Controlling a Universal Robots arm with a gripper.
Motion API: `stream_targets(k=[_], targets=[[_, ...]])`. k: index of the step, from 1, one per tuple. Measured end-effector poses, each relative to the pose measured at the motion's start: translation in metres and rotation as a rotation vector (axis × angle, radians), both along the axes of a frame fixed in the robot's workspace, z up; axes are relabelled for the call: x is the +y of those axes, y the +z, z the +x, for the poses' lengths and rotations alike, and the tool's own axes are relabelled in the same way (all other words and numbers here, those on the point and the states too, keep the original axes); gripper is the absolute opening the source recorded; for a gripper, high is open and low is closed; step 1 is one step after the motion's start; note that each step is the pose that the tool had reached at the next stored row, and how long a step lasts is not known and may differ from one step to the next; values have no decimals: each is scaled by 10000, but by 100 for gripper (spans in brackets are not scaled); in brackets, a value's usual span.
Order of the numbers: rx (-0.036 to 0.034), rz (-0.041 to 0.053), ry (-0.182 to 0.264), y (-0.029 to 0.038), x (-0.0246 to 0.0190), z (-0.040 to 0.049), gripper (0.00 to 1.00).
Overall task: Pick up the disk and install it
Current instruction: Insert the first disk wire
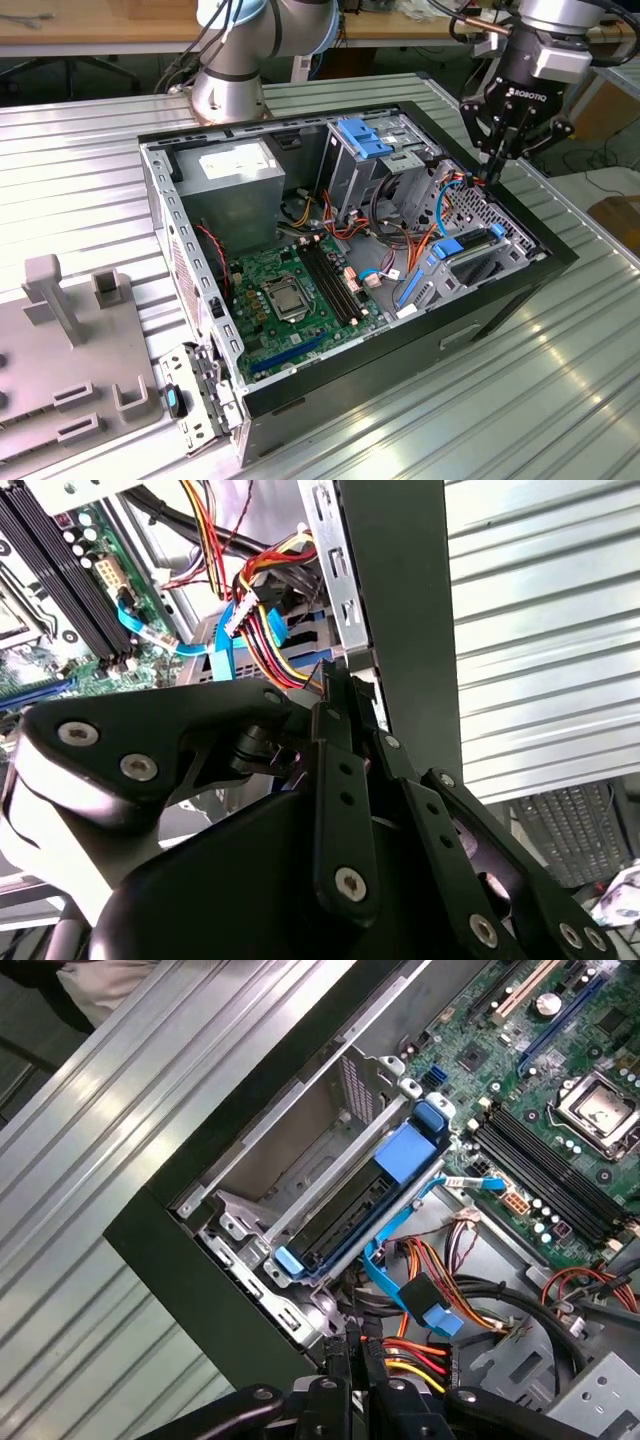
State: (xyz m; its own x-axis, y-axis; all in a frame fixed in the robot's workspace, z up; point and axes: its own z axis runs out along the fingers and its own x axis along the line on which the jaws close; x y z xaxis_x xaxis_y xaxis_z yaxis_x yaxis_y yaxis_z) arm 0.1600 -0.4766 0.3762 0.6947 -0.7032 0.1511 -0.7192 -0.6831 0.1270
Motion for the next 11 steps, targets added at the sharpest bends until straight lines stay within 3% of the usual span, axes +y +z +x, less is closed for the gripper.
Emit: stream_targets(k=[1,3,6,11], targets=[[-1,2,-20,-1,-13,0,16],[0,1,-37,-3,-101,1,16],[0,1,-59,-5,-177,1,16],[0,1,-723,-21,-189,0,16]])
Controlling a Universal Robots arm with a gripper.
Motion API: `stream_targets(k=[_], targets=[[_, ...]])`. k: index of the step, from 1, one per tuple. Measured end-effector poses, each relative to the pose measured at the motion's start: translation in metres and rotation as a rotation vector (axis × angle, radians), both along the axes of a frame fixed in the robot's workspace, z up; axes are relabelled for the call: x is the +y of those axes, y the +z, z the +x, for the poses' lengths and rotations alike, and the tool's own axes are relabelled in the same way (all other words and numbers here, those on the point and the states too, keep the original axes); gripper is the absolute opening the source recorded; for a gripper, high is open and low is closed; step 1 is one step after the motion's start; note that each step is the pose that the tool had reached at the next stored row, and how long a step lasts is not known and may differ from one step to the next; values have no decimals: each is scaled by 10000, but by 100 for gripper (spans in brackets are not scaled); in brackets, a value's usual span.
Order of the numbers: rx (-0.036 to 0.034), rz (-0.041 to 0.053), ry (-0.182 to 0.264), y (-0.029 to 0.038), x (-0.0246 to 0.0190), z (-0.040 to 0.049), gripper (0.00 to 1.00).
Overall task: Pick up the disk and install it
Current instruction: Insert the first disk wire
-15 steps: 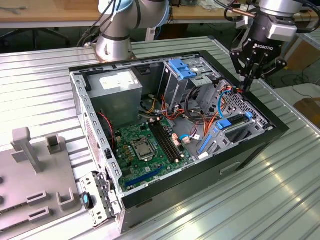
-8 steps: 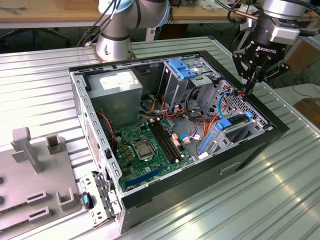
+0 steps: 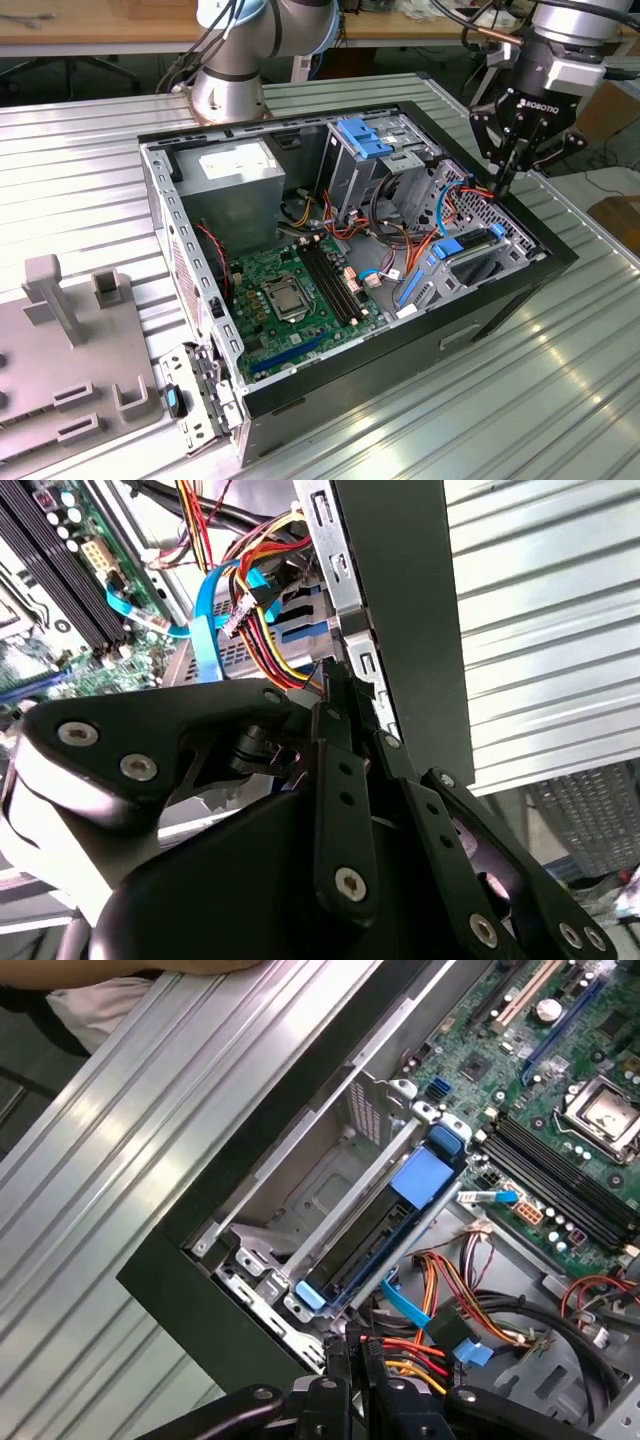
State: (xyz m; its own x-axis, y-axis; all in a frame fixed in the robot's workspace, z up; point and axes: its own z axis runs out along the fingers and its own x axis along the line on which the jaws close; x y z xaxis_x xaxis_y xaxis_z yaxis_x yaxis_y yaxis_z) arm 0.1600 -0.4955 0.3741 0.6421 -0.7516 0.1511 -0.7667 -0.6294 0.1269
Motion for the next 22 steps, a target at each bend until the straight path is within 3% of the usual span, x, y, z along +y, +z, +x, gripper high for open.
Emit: stream_targets(k=[3,7,22], targets=[[0,0,-529,-11,0,0,16],[0,-1,-1643,-38,0,0,16],[-1,-9,-3843,-95,0,1,16]])
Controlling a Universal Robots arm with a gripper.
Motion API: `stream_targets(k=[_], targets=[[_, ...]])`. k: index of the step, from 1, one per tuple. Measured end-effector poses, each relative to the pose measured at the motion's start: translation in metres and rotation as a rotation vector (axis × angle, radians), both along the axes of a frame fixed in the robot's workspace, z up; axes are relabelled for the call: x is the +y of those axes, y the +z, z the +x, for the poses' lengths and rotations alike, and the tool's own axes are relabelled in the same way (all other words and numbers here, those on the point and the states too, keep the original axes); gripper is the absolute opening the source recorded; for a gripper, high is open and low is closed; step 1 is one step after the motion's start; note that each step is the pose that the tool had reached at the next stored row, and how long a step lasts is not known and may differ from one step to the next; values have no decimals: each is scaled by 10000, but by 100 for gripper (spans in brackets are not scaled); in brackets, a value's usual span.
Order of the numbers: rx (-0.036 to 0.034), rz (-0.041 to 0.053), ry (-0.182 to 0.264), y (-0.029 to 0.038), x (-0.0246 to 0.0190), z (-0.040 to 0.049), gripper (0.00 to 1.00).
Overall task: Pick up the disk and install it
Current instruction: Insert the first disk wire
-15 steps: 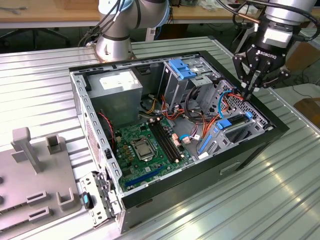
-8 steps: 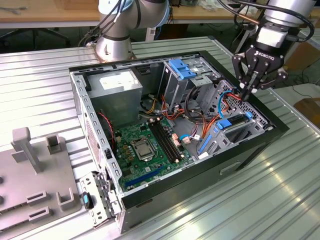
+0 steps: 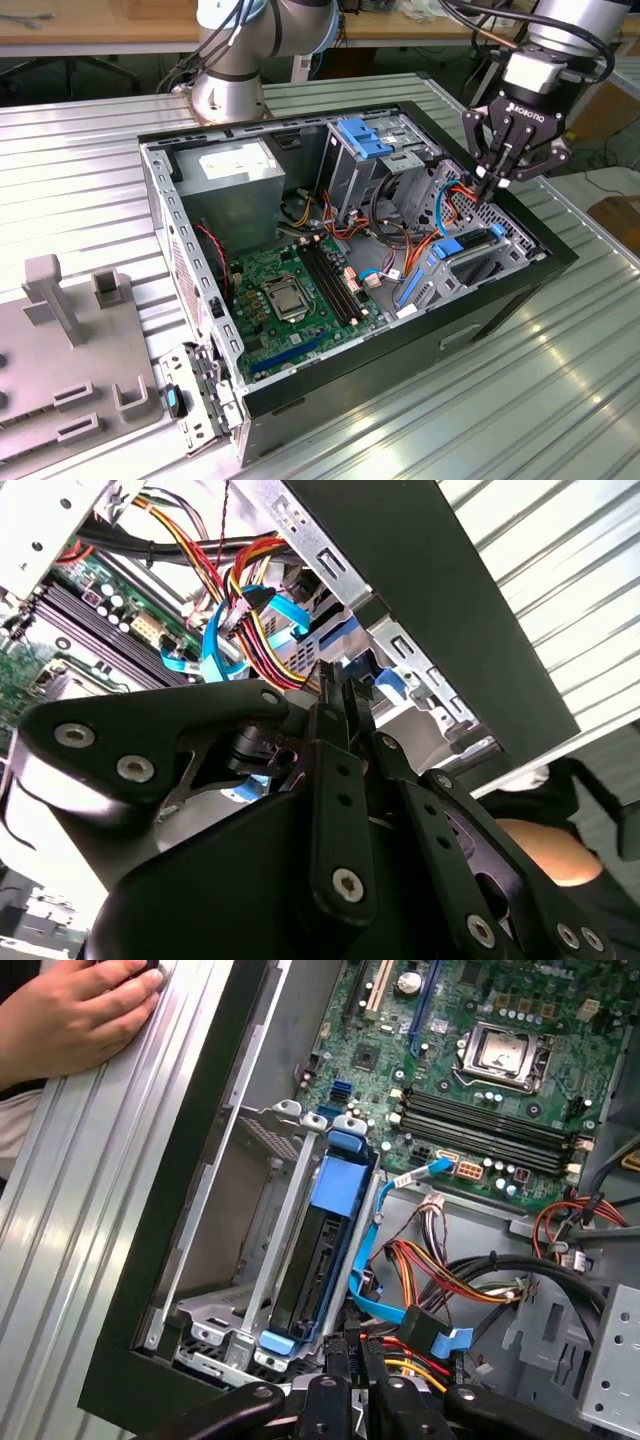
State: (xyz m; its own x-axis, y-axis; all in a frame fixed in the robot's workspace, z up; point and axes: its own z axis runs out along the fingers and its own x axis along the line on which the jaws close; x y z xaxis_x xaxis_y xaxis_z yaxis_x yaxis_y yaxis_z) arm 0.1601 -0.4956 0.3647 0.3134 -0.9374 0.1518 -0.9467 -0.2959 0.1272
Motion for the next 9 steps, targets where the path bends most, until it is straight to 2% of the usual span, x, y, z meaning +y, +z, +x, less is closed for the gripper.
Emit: stream_targets(k=[3,9], targets=[[-8,1,-296,-5,0,1,16],[-27,0,-1193,-15,0,5,16]])
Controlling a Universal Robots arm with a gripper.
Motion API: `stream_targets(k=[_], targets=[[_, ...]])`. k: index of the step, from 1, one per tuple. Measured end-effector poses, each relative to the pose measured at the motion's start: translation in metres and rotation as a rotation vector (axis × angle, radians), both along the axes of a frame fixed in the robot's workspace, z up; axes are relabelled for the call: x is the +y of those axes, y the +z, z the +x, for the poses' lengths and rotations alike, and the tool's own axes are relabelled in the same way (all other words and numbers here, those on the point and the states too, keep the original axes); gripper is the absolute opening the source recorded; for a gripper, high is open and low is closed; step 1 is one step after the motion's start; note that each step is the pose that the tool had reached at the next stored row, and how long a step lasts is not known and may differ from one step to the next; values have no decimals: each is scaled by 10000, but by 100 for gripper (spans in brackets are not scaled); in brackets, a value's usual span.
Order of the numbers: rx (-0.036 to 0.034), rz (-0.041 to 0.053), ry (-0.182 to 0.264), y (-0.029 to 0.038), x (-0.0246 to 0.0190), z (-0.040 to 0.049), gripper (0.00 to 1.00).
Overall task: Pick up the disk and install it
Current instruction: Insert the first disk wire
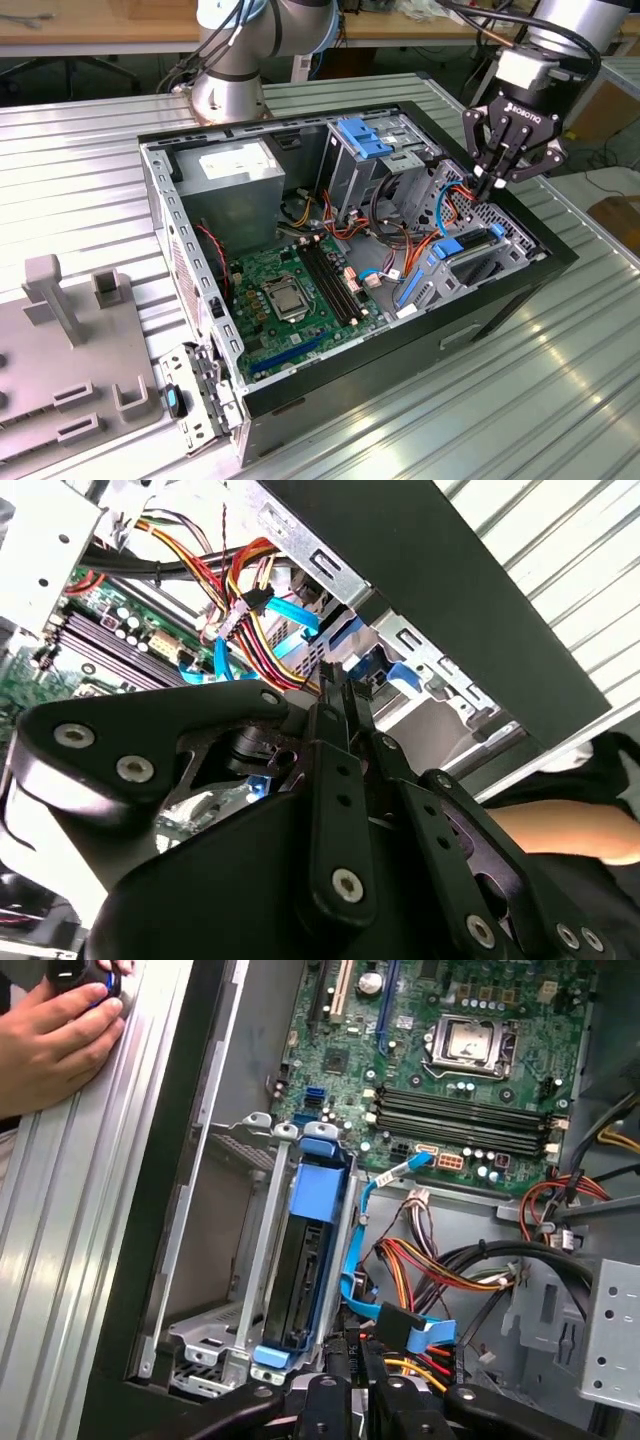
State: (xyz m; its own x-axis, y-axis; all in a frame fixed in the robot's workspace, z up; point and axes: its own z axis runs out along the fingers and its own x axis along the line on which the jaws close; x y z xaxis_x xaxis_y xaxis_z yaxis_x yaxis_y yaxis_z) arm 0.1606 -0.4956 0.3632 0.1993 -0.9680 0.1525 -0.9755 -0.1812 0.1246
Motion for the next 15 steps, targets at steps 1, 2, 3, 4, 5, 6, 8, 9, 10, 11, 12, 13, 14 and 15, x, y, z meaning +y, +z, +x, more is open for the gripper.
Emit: stream_targets(k=[1,2,3,4,5,6,8,9,10,11,12,13,14,15], targets=[[-1,0,-108,-2,0,0,16],[-1,0,-244,-5,0,1,16],[-5,-2,-392,-6,0,1,16],[-16,-3,-483,-6,0,2,16],[-48,21,-636,-7,0,4,16],[-61,41,-716,-7,0,6,16],[-87,44,-965,-18,0,11,16],[-96,44,-1109,-25,0,12,16],[-108,46,-1207,-32,0,13,16],[-122,45,-1247,-34,-1,15,16],[-155,45,-1271,-35,-1,18,16],[-188,47,-1290,-37,-1,22,16],[-222,53,-1319,-43,-7,28,16],[-229,53,-1330,-45,-14,32,16]])
